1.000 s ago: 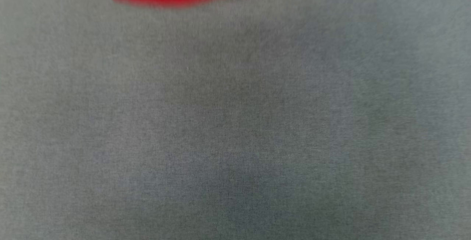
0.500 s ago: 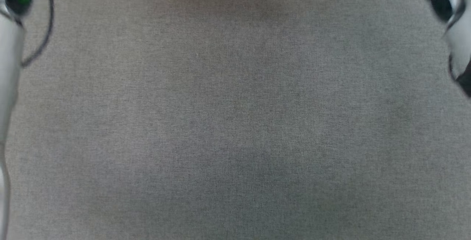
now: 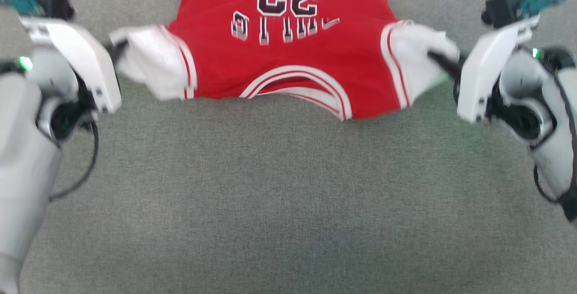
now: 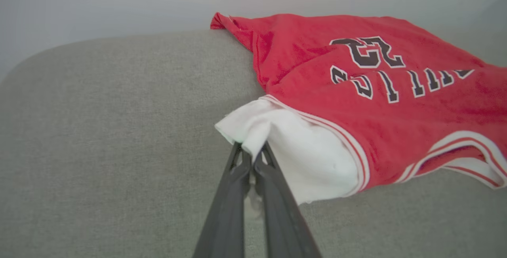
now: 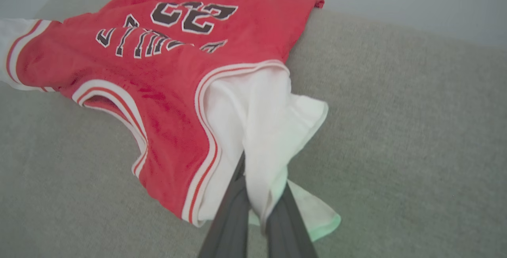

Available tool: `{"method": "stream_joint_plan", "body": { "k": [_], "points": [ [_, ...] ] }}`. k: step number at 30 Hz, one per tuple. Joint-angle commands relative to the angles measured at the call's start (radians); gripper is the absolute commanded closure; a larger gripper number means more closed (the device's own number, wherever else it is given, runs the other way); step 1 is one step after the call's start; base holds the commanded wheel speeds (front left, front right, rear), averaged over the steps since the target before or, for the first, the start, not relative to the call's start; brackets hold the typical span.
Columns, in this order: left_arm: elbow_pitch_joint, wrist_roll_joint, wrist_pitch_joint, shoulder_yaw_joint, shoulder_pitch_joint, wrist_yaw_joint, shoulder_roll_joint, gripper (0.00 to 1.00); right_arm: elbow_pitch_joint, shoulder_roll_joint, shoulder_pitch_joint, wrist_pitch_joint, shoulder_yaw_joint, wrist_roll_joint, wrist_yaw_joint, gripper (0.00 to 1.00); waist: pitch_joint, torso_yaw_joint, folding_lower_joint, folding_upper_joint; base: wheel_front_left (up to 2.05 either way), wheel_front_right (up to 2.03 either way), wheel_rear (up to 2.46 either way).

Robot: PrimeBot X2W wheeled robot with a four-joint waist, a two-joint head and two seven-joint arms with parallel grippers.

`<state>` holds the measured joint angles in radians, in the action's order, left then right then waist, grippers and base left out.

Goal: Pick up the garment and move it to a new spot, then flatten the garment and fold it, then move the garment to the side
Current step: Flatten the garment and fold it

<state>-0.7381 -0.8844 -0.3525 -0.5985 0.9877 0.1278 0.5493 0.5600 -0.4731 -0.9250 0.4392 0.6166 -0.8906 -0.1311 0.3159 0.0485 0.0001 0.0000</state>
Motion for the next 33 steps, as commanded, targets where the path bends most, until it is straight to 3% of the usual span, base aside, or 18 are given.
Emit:
{"method": "stream_joint_plan", "body": {
  "k": [1,3,9,19,23,28,33],
  "points": [
    [0.016,-0.018,-0.014,0.000,-0.039,-0.007,0.009,1.00,-0.018,-0.011,0.040,0.022,0.002,-0.017,0.001,1.00,-0.020,0.000,-0.0001,0.0000,0.00,0.00,0.00],
    [0.055,-0.031,-0.045,-0.005,-0.099,-0.014,0.029,1.00,-0.049,-0.031,0.090,0.061,-0.002,-0.044,0.001,1.00,-0.037,-0.001,-0.0001,0.0000,0.00,0.00,0.00],
    [0.255,-0.098,-0.124,0.009,-0.302,-0.095,0.104,1.00,-0.157,-0.084,0.243,0.171,-0.043,-0.116,0.001,1.00,-0.080,0.000,-0.0001,0.0000,0.00,0.00,0.00],
    [0.711,-0.193,-0.201,0.048,-0.665,-0.338,0.256,1.00,-0.353,-0.153,0.500,0.351,-0.154,-0.147,0.001,1.00,-0.118,0.006,-0.0001,0.0000,0.00,0.00,0.00],
    [0.837,-0.214,-0.211,0.063,-0.780,-0.413,0.309,1.00,-0.428,-0.156,0.620,0.422,-0.220,-0.134,0.001,1.00,-0.114,0.014,-0.0001,0.0000,0.00,0.00,0.00],
    [0.902,-0.241,-0.203,0.065,-0.883,-0.462,0.331,1.00,-0.522,-0.116,0.782,0.485,-0.312,-0.072,0.001,1.00,-0.102,0.027,-0.0001,0.0000,0.00,0.00,0.00],
    [0.888,-0.239,-0.163,0.061,-0.924,-0.461,0.311,1.00,-0.578,-0.042,0.889,0.486,-0.370,0.044,0.001,1.00,-0.083,0.037,-0.0001,0.0000,0.00,0.00,0.00]
  ]
}}
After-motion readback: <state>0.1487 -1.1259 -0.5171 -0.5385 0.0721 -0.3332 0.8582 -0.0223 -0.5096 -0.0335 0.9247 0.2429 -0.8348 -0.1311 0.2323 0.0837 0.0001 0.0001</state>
